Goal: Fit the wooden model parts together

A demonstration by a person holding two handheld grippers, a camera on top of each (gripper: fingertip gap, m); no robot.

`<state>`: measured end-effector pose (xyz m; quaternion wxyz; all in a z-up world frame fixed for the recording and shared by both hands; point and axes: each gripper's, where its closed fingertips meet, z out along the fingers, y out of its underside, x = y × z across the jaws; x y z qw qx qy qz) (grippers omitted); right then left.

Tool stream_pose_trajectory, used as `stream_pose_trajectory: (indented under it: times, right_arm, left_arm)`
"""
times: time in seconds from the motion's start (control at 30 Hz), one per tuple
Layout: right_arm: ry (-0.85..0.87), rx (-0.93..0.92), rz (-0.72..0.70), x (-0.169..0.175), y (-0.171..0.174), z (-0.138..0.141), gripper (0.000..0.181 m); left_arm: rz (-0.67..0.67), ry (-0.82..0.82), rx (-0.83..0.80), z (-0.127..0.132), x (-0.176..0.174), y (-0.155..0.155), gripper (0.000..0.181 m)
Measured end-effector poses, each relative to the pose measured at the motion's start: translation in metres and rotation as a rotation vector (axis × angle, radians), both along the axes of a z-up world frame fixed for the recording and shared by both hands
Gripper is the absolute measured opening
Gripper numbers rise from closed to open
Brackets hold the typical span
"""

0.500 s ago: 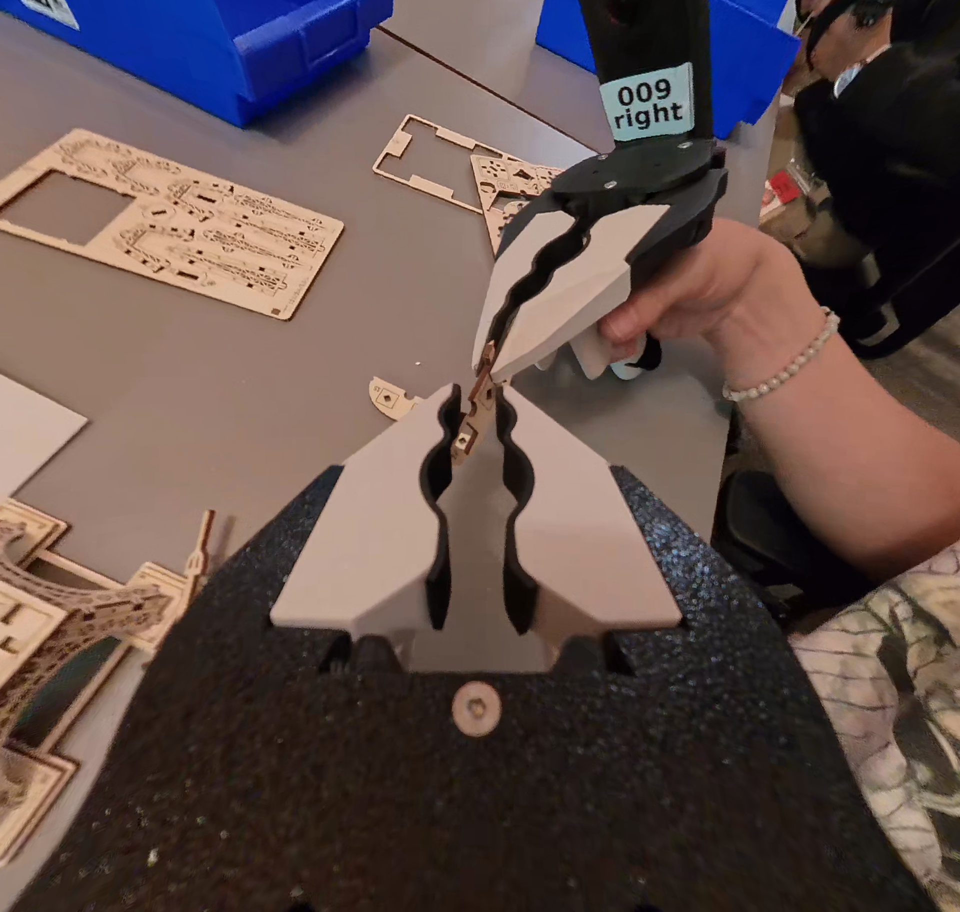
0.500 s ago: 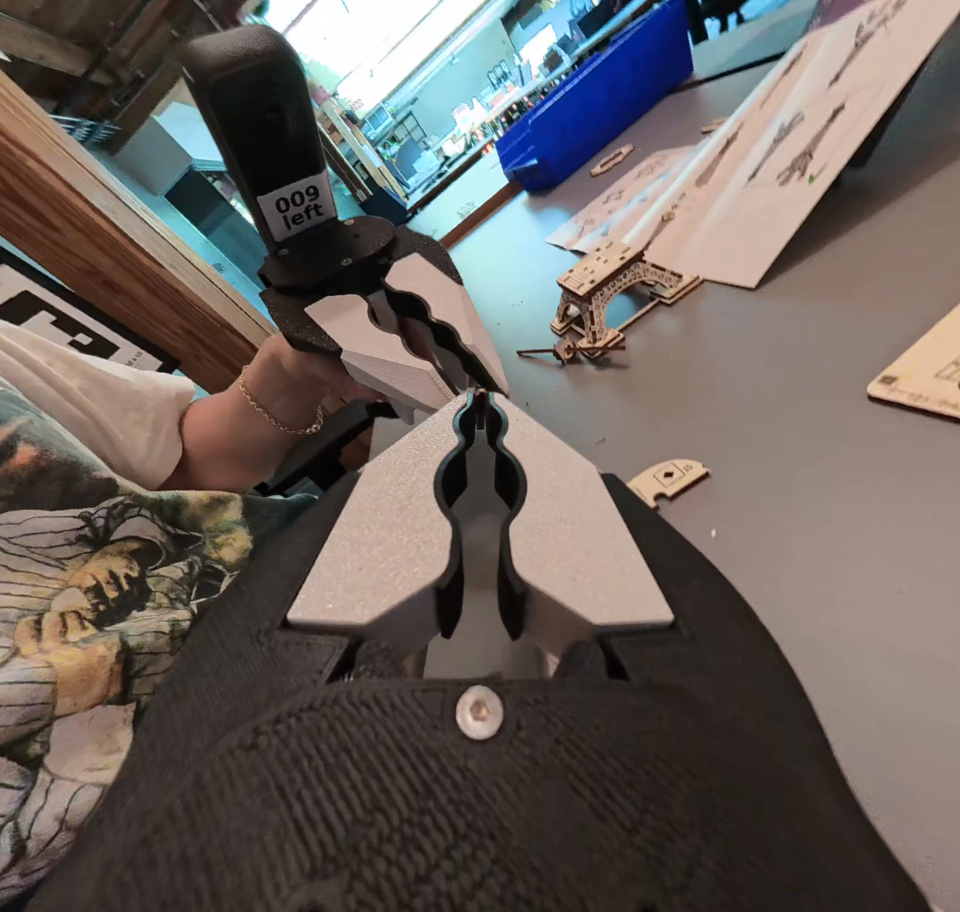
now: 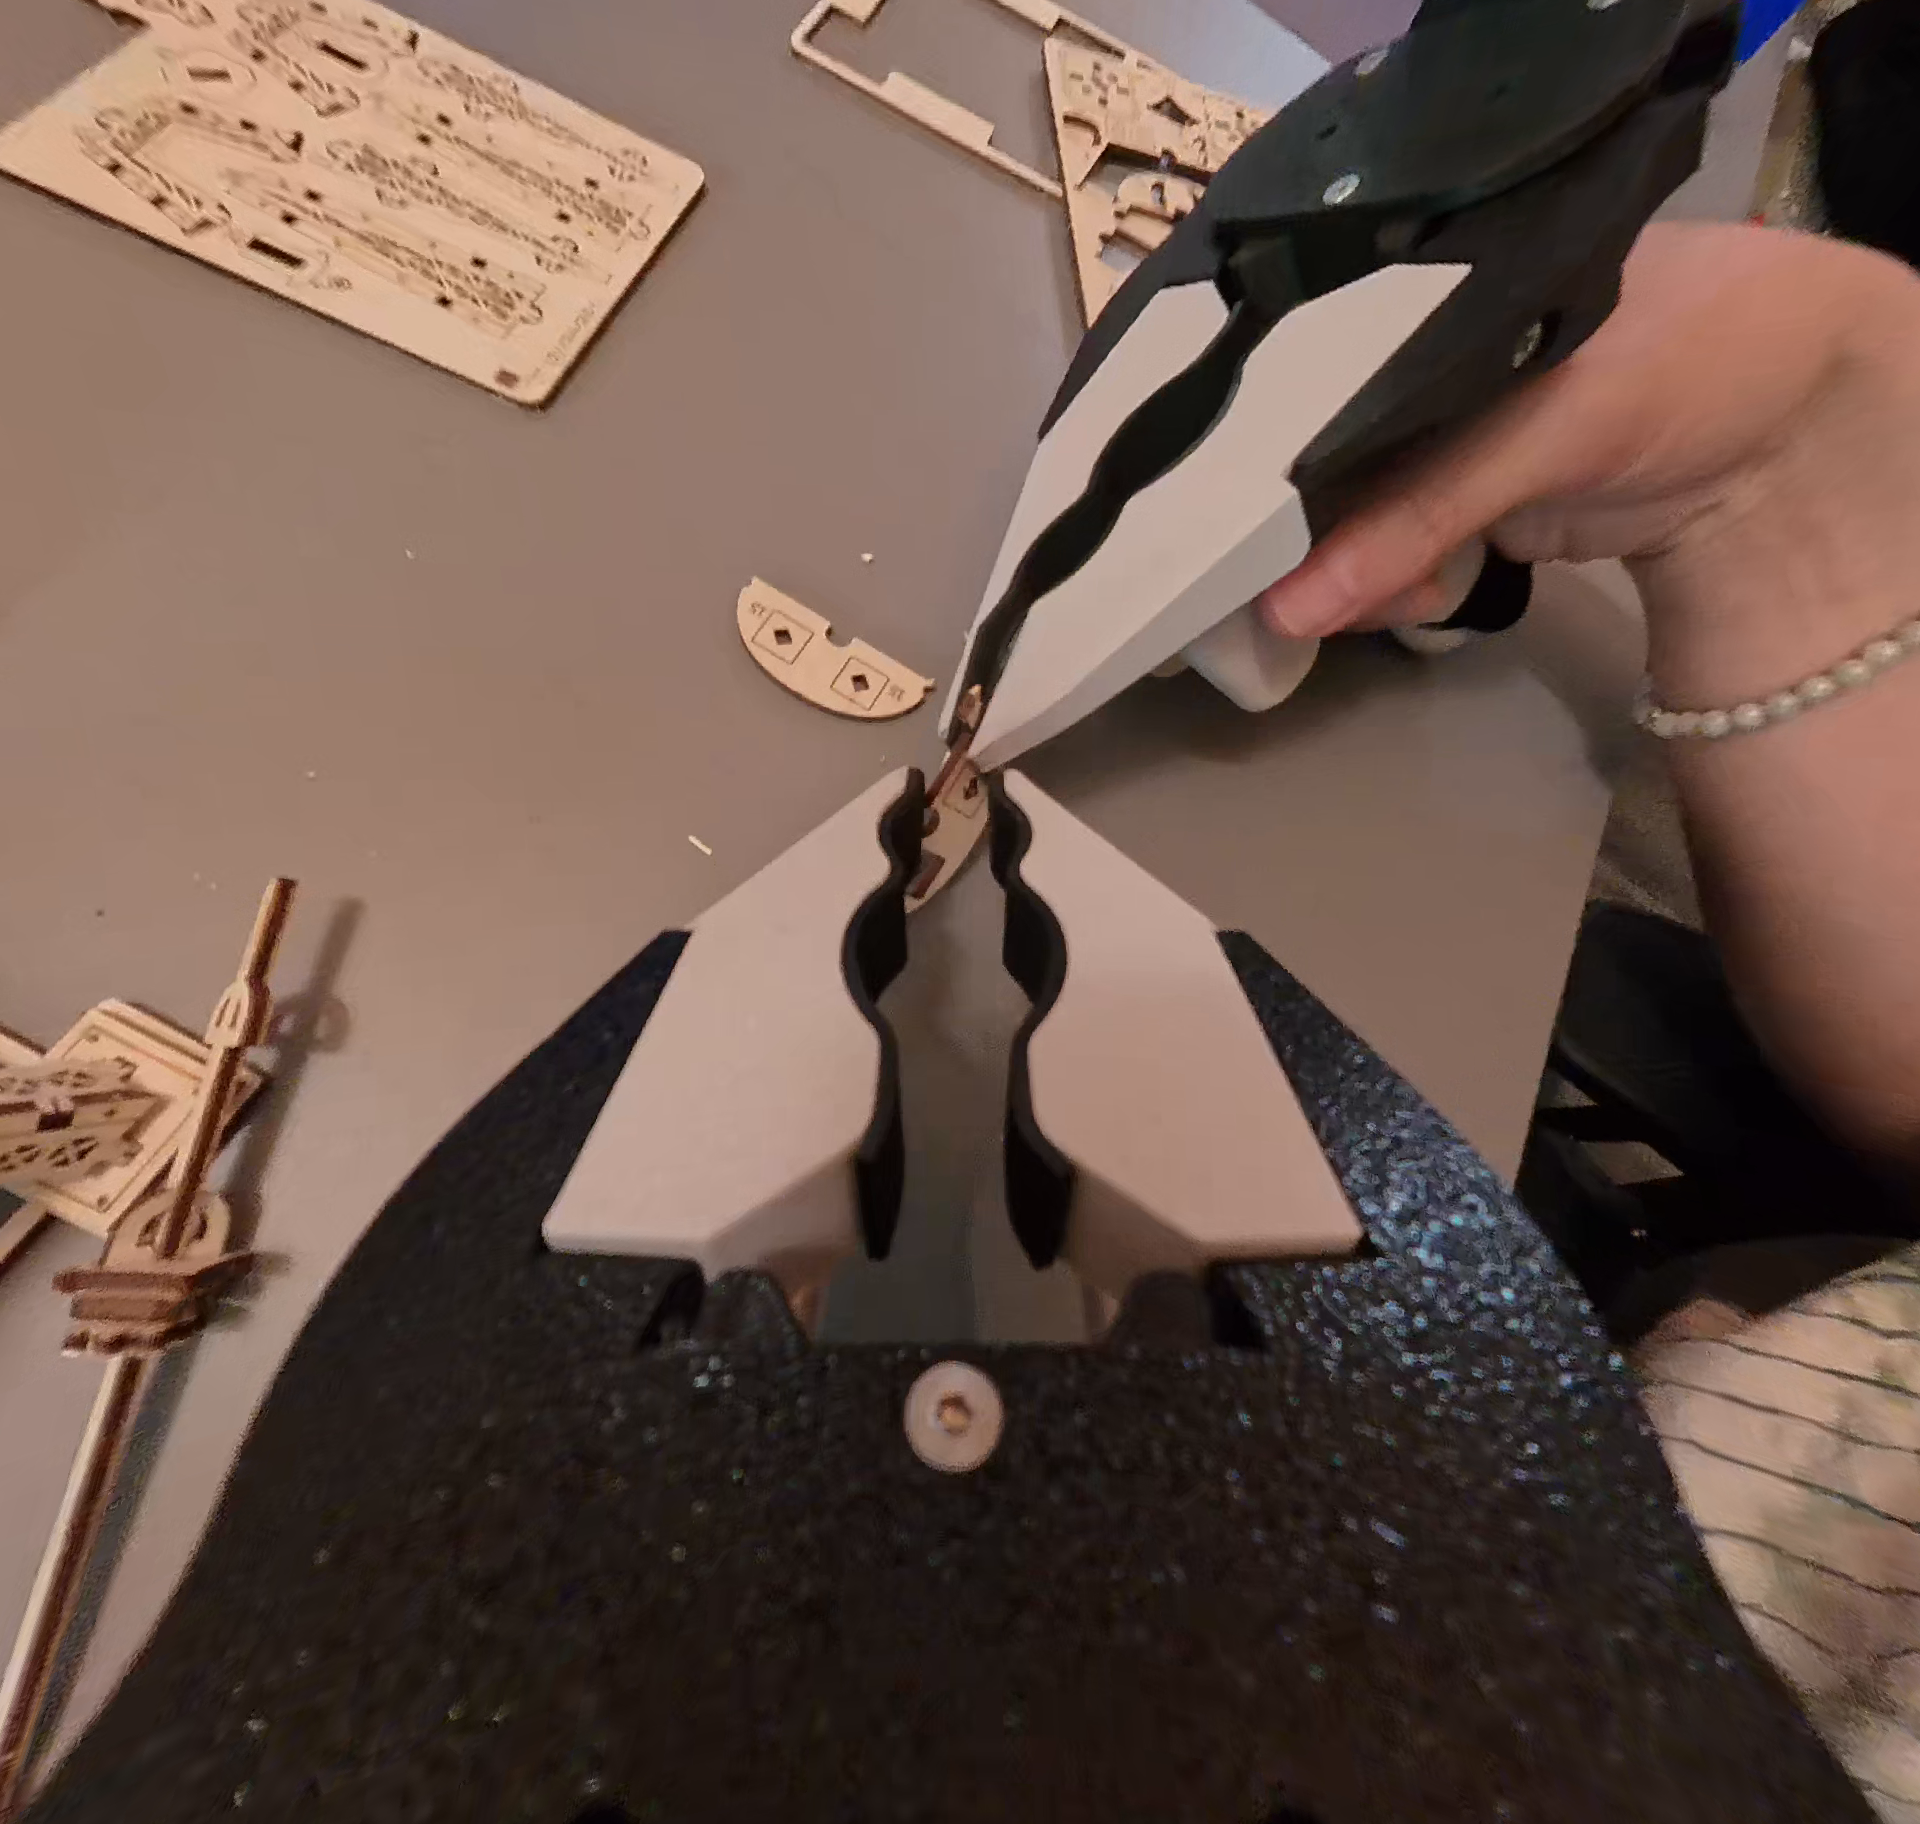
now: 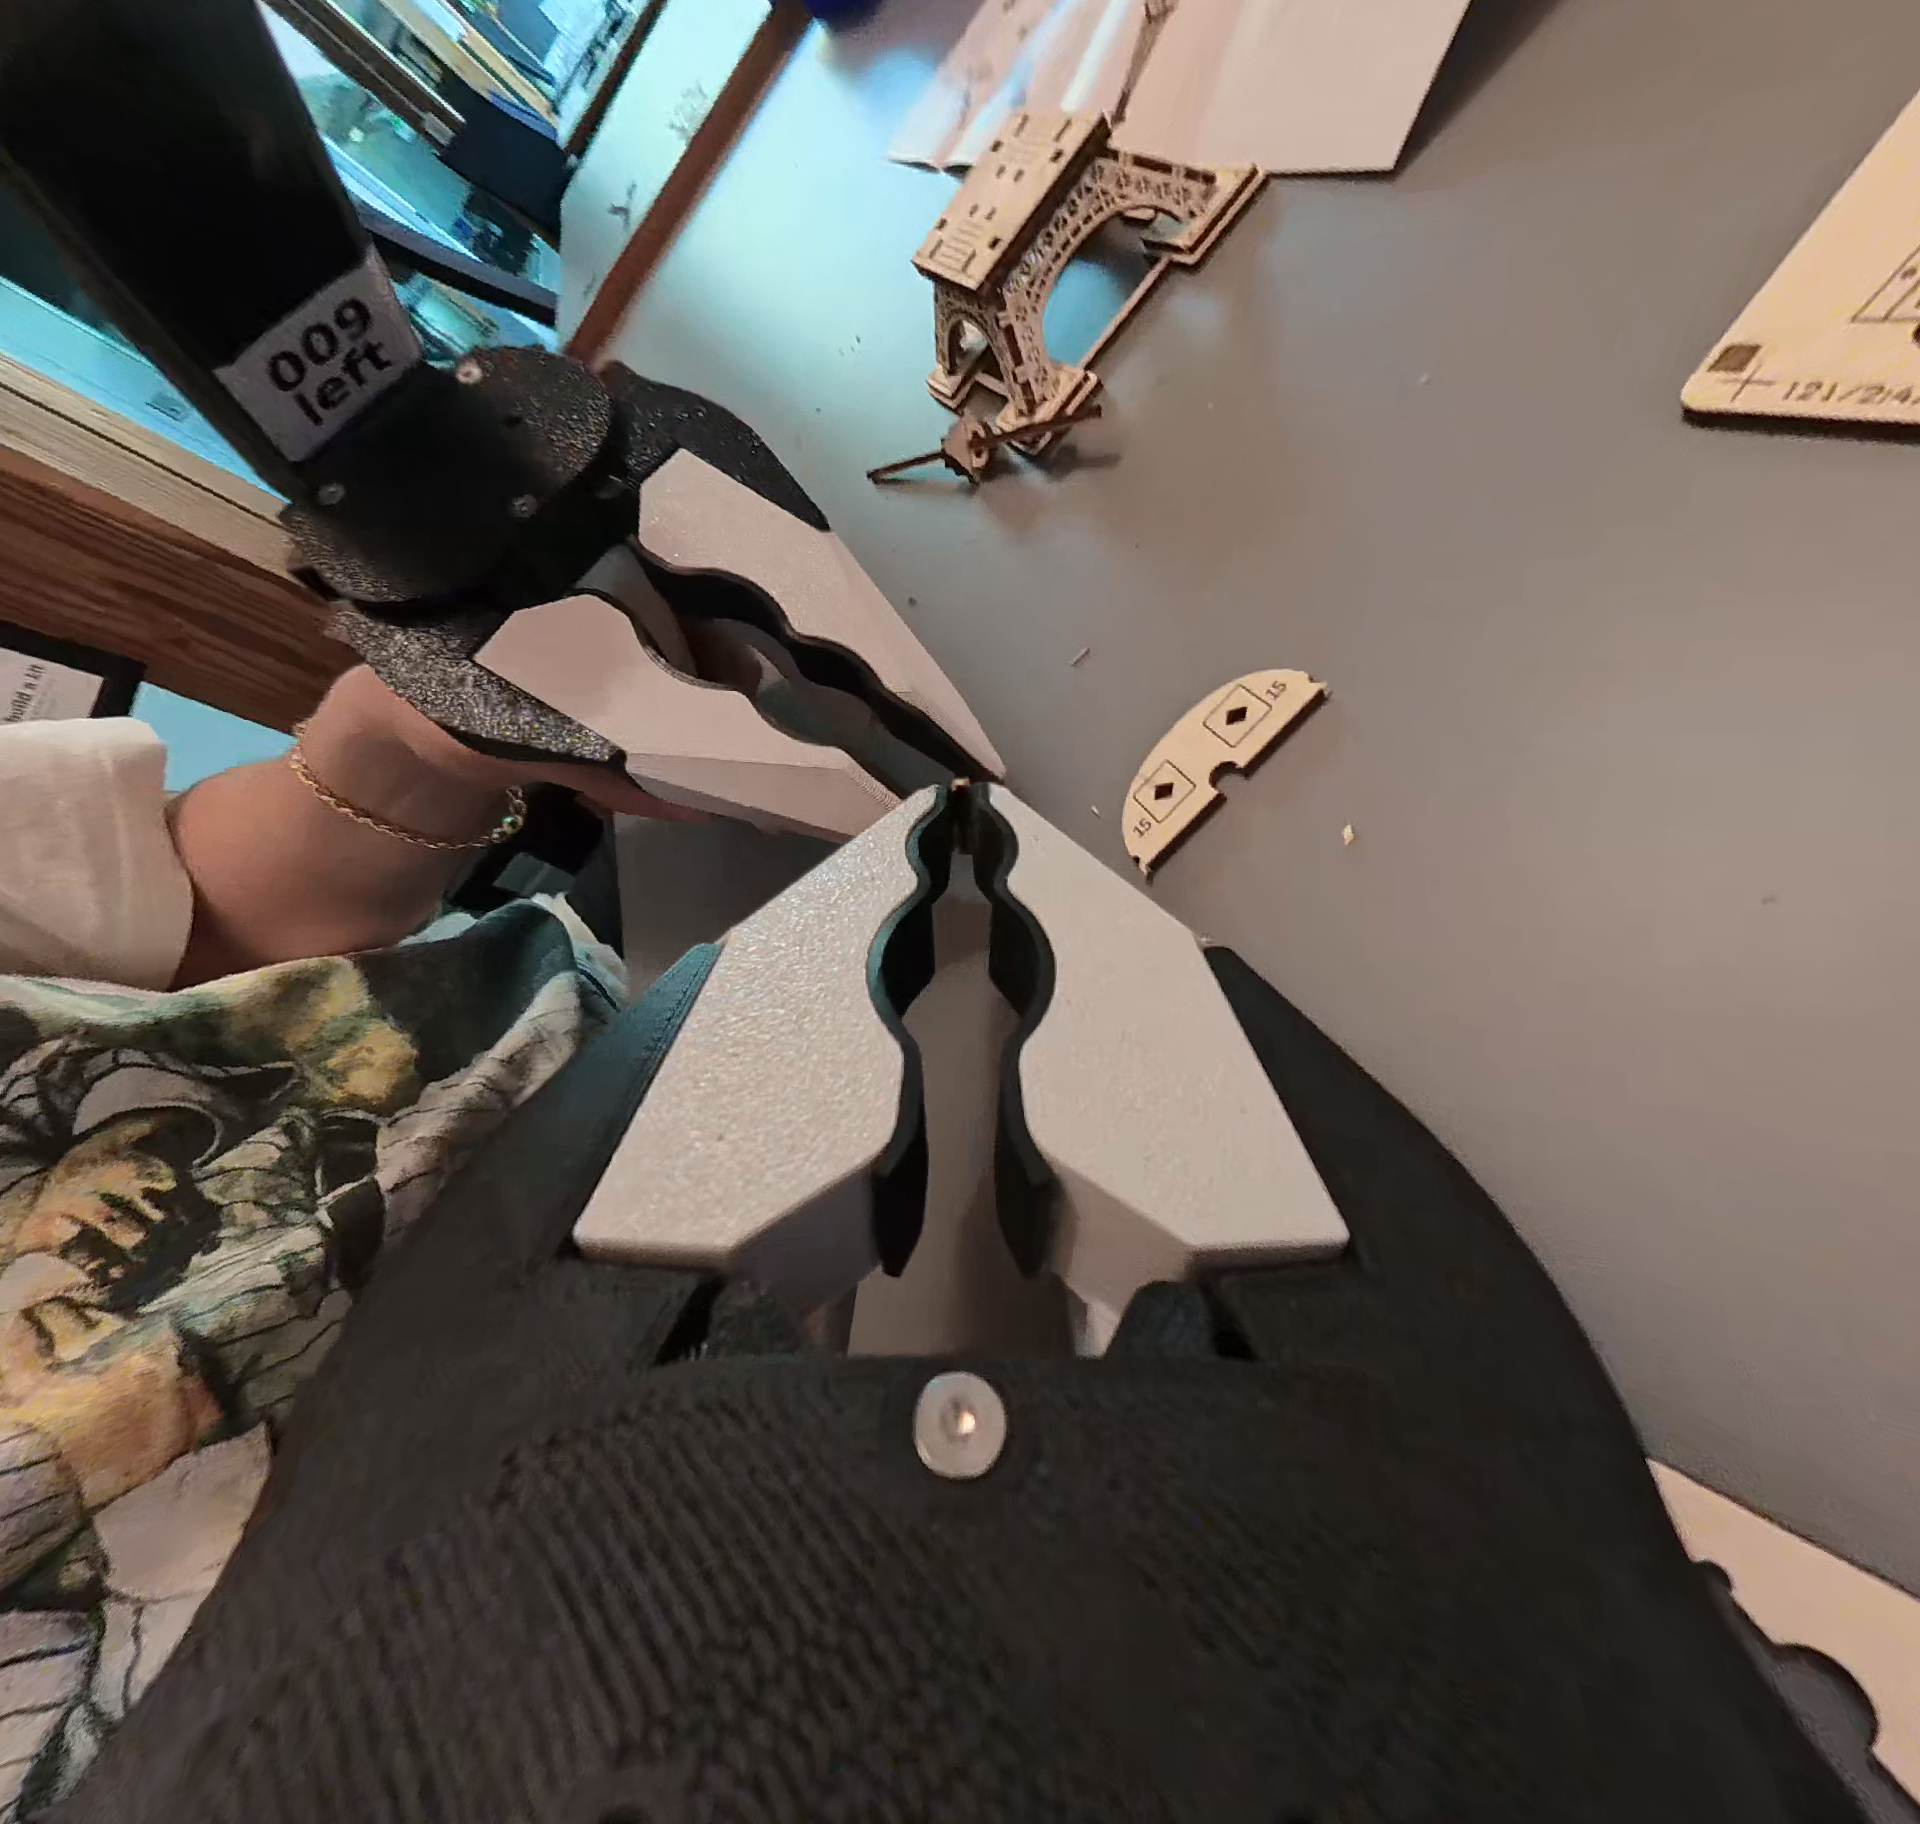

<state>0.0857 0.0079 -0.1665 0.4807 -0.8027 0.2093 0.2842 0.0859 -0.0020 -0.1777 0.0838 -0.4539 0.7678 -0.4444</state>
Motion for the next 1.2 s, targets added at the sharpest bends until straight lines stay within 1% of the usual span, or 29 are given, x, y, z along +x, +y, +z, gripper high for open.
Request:
stream_pose_trajectory:
  times: [0.07,0.27,0.4,0.6,0.7,0.83,0.97,1.03,1.07,1.1,1.17,1.2]
  right_arm:
    - [-0.016,-0.048,0.002,0.000,0.000,-0.007,0.001]
    - [0.001,-0.046,-0.005,0.001,0.000,-0.007,0.001]
    - [-0.005,-0.046,-0.004,0.001,0.000,-0.007,0.001]
    - [-0.005,-0.069,-0.014,0.002,-0.001,-0.011,0.002]
    - [-0.004,-0.078,-0.022,0.003,-0.001,-0.012,0.001]
    - [0.008,-0.069,-0.023,0.003,0.000,-0.011,0.001]
    - [0.063,-0.030,-0.026,0.003,-0.001,-0.007,0.000]
    - [0.088,0.012,-0.024,0.003,-0.002,-0.001,0.000]
    - [0.082,0.058,-0.028,0.004,-0.004,0.006,0.000]
    - [0.055,0.093,-0.052,0.009,-0.008,0.013,0.000]
    - [0.011,0.081,-0.134,0.026,-0.022,0.015,0.000]
    - [-0.013,0.059,-0.213,0.040,-0.030,0.014,0.000]
  left_arm:
    - [-0.008,0.009,0.003,-0.005,0.000,0.001,0.008]
    - [-0.022,0.091,-0.108,-0.004,0.000,0.000,0.008]
    - [-0.038,0.118,-0.142,-0.004,0.000,0.000,0.007]
    - [-0.044,0.107,-0.090,-0.007,0.001,0.000,0.005]
    - [-0.027,0.075,-0.008,-0.011,0.005,0.002,0.002]
    - [-0.072,0.023,0.054,-0.010,0.005,0.002,0.003]
    - [-0.059,0.004,0.018,-0.006,0.007,0.005,0.016]
    - [-0.094,-0.035,-0.014,0.004,0.002,0.001,0.041]
    - [-0.099,-0.074,-0.038,0.014,0.002,-0.001,0.042]
    - [-0.084,-0.129,-0.060,0.025,0.004,-0.002,0.044]
    - [-0.052,-0.236,-0.084,0.046,0.007,-0.001,0.047]
    - [-0.016,-0.256,-0.056,0.049,0.011,0.003,0.047]
